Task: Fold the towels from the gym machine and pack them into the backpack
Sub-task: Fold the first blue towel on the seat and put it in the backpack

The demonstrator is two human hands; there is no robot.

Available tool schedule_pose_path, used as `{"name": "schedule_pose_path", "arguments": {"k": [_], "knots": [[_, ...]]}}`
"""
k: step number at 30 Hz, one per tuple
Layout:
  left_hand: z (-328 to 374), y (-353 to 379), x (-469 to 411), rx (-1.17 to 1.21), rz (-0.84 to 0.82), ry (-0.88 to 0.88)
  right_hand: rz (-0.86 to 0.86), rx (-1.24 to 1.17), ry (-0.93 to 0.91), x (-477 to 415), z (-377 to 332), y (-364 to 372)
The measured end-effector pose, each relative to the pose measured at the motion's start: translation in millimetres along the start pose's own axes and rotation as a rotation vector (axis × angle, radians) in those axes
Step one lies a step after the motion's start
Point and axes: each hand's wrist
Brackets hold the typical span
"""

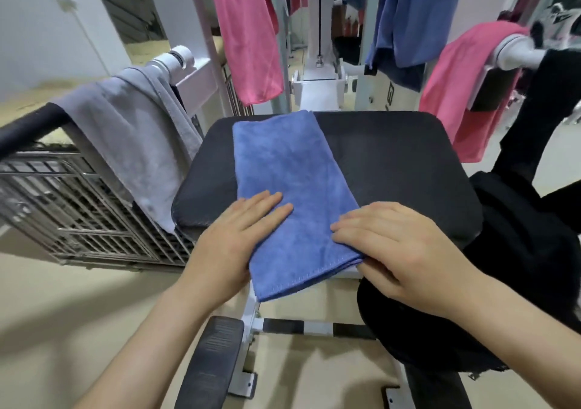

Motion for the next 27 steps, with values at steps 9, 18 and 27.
{"name": "schedule_pose_path", "arguments": {"k": [9,18,27], "knots": [[8.2,-42.7,-15.6,0.612,-0.058,-0.261,0.241,-0.623,0.41,-55.6,9.4,-20.8],[-37.8,-50.4,-99.0,0.915,0.344,-0.722,-0.046,-0.393,0.757,-154.7,89.6,29.7],[-82.7,-19.7,-134.1,0.53,0.158,-0.862,-0.113,-0.243,0.862,-152.7,97.6,55.7]]}}
Point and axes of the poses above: each hand's wrist, its own x-axis away from the middle knuckle, its own y-axis out of the palm, z = x × y, and after that the axes turned 1 degree about -y, right-handed
